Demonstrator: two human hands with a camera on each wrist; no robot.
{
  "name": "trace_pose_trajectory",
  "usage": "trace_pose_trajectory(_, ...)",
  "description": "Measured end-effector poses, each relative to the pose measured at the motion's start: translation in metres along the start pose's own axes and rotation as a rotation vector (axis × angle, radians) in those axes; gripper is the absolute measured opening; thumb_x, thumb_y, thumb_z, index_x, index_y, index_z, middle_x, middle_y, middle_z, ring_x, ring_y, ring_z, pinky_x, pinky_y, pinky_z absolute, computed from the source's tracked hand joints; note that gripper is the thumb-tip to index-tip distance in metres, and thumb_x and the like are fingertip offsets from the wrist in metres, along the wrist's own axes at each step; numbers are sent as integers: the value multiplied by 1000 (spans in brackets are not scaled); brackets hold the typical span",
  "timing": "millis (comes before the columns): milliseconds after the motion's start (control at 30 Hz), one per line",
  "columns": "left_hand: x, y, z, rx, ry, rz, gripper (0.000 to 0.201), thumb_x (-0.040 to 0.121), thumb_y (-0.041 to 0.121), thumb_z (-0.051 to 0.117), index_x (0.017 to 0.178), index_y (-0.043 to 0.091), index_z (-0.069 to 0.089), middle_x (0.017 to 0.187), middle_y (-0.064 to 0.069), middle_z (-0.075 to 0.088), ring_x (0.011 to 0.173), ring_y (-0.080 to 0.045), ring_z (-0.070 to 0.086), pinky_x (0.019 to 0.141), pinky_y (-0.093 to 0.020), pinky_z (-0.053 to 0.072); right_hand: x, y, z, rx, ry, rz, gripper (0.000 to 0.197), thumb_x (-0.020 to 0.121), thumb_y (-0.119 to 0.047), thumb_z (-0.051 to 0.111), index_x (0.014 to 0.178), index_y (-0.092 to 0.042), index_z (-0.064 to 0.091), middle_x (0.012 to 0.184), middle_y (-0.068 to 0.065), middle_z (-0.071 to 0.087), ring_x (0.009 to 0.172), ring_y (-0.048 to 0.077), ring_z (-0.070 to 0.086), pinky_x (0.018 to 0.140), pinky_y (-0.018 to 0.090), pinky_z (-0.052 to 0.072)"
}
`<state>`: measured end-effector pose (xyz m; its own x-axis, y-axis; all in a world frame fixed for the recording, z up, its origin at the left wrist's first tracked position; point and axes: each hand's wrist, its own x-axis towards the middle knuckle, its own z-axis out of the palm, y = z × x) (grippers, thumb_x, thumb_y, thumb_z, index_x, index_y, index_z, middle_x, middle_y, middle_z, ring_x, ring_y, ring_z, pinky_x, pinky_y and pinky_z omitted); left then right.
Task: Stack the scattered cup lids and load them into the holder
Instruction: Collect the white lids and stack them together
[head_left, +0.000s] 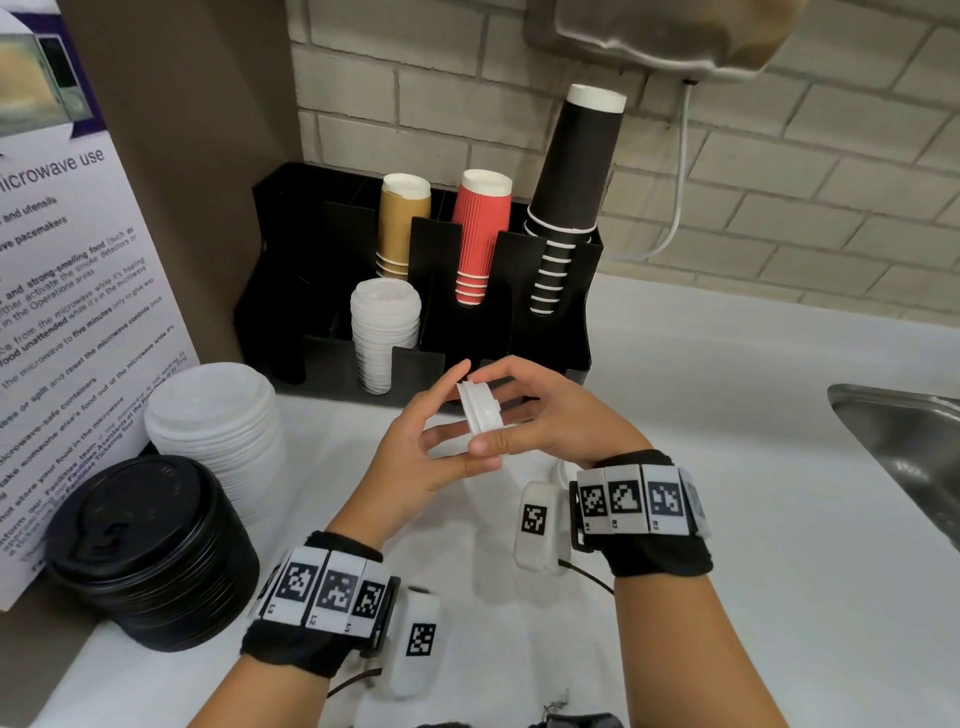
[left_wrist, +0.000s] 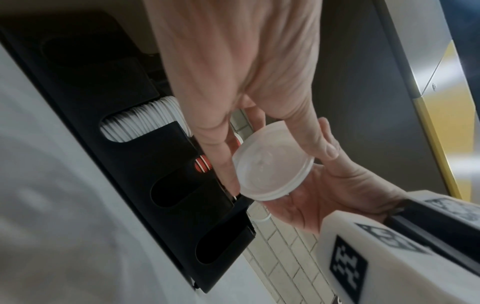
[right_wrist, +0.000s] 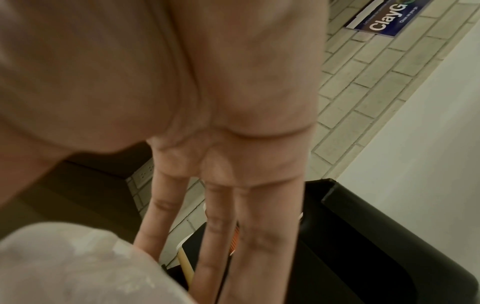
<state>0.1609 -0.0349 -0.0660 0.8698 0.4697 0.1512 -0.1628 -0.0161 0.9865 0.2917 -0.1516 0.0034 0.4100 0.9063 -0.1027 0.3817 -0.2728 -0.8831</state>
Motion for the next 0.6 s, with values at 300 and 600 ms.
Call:
trace_pose_trajectory(300, 1, -2, -11, -42, 83, 32, 96, 58, 32, 85, 139, 53, 38, 145, 12, 45, 123, -9, 56, 94, -31, 54, 17, -14, 7, -32, 43, -51, 56, 66, -21, 87, 113, -30, 59, 106, 4, 66, 94, 16, 67, 85, 34, 57)
trace_pose_trajectory(600, 7, -6, -27, -171, 438, -41, 28, 91, 7, 64, 108, 29, 61, 117, -6, 52, 97, -13, 61, 83, -31, 57, 135, -58, 12, -448, 292, -238, 62, 69, -25, 84, 118, -8, 50, 117, 9, 57, 108, 23, 54, 90, 33, 45)
